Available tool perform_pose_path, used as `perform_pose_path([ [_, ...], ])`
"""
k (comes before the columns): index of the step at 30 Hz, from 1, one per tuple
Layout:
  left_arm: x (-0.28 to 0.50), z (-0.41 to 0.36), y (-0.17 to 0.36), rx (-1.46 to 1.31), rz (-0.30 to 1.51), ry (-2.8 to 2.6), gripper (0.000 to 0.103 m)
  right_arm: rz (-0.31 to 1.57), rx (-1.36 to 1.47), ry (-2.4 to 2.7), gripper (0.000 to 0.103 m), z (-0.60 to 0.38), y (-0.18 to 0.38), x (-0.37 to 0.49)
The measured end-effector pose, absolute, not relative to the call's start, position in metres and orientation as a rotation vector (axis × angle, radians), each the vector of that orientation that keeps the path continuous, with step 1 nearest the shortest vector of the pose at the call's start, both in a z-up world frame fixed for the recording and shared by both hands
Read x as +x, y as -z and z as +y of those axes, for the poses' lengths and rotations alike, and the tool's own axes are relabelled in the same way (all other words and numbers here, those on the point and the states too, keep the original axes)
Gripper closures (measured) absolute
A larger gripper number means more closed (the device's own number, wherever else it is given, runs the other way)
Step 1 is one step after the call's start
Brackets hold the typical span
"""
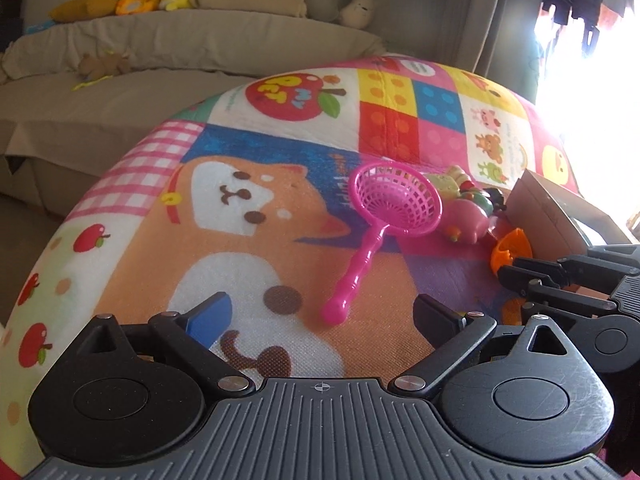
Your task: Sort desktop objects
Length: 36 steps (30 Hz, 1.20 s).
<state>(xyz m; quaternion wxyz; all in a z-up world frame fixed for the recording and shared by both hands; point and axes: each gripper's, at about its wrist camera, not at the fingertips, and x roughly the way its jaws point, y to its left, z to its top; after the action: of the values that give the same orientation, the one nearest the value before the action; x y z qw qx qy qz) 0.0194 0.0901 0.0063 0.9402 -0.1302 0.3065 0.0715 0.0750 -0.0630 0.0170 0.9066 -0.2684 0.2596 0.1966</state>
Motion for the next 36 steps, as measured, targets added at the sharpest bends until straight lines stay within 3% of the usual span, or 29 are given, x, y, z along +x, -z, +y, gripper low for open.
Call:
perform_pose_path([
  [10,0.018,0.074,-0.009,-0.184,0.605,-0.138,0.003,0.566,-0.392,-0.407,0.094,-0.147,-0.047,0.01],
  [11,0.017,0.07,-0.01,-0.162,0.597,-0.134,0.003,0.554,-0.372,-0.368,0.09,-0.159,-0.05,0.009],
  [13,0.014,0.06,-0.011,-0.109,0.578,-0.124,0.003,0.522,-0.316,-0.249,0.062,-0.185,-0.056,0.015],
  [14,0.013,0.058,-0.012,-0.096,0.575,-0.121,0.003,0.501,-0.274,-0.189,0.023,-0.198,-0.059,0.018],
  [15,0.013,0.056,-0.012,-0.084,0.576,-0.117,0.002,0.462,-0.204,-0.106,0.002,-0.217,-0.063,0.024],
  [19,0.016,0.057,-0.011,-0.092,0.591,-0.118,0.002,0.452,0.009,0.074,0.001,-0.281,-0.067,0.066],
  [22,0.016,0.06,-0.01,-0.106,0.597,-0.123,0.002,0.544,0.106,0.095,0.001,-0.31,-0.056,0.107],
  [24,0.016,0.061,-0.01,-0.112,0.595,-0.122,0.002,0.605,0.14,0.057,0.009,-0.315,-0.048,0.127],
  [33,0.016,0.066,-0.008,-0.154,0.611,-0.111,0.001,0.616,-0.077,-0.138,0.009,-0.245,-0.033,0.148],
  [36,0.016,0.067,-0.008,-0.163,0.606,-0.11,0.001,0.51,-0.169,-0.119,0.012,-0.225,-0.048,0.136],
])
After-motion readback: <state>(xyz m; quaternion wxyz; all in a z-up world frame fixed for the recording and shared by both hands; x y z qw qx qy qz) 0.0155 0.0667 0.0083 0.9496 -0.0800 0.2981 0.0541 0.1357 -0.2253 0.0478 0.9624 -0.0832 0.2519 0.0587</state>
